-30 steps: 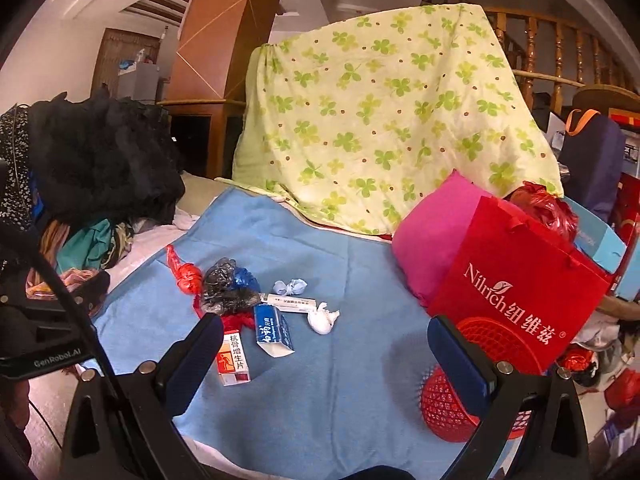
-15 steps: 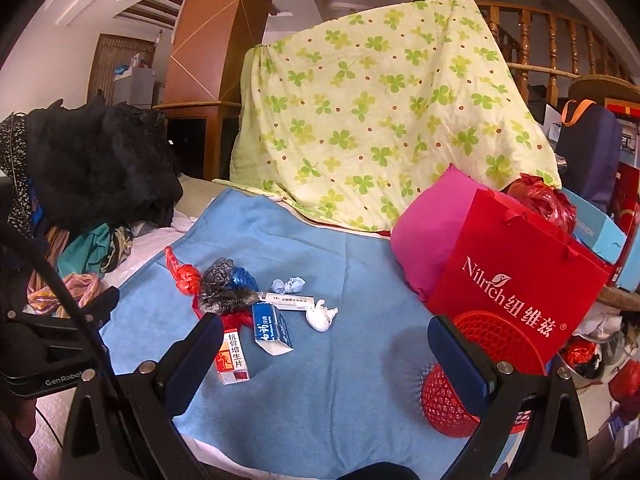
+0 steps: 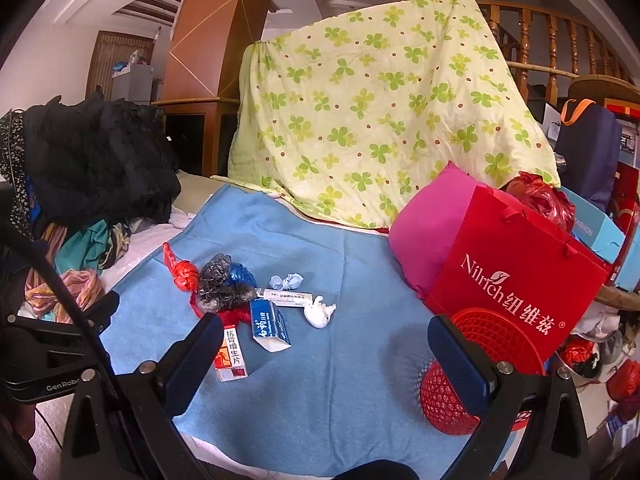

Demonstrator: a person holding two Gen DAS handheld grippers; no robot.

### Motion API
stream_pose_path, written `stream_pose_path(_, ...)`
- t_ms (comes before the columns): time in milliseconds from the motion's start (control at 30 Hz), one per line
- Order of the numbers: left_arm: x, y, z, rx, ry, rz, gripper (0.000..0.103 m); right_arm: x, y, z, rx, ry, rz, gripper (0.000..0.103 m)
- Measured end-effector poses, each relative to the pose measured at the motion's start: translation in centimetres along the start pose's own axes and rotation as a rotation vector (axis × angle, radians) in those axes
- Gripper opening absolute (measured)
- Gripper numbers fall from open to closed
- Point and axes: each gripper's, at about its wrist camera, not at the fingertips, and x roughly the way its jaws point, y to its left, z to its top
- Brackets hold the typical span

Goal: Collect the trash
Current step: 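Move both tools toward the trash pile on the blue towel, then grasp the white-red medicine box with the left tool while the right tool grasps the blue toothpaste box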

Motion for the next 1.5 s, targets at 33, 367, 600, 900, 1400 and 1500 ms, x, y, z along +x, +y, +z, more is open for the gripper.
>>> stream_pose_path(33, 0.1, 0.0, 0.0, 0.001, 0.001, -0.001, 0.103, 0.1, 0.0, 0.0, 0.001, 0.003, 0.000, 0.103)
stream_pose_path(367, 0.5, -0.5, -0.3, 0.013, 0.014, -0.007, 0.103, 0.5, 0.1, -0.3, 0.003, 0.016, 0.000, 0.103)
stream_pose_path(600, 1.0, -0.6, -0.7, 0.014, 0.028, -0.011, 0.103, 0.9, 0.1, -0.4, 0.008, 0.025, 0.004, 0.103)
stream_pose_path(900, 3.8, -0.1, -2.2, -0.010, 0.103, -0.015, 0.103, 3.0, -0.2, -1.6, 0.040, 0.080, 0.048, 0.103)
stream_pose_path(1400, 10.3, 0.8, -6.2, -0.046, 0.274, -0.007, 0.103, 13.6, 0.7, -4.3, 0.112, 0.251, 0.247, 0.103)
stream_pose_path(1500, 11.1, 1.2, -6.5, -0.053, 0.293, -0.001, 0.103, 17.7, 0.7, -4.2, 0.164, 0.303, 0.310, 0.103)
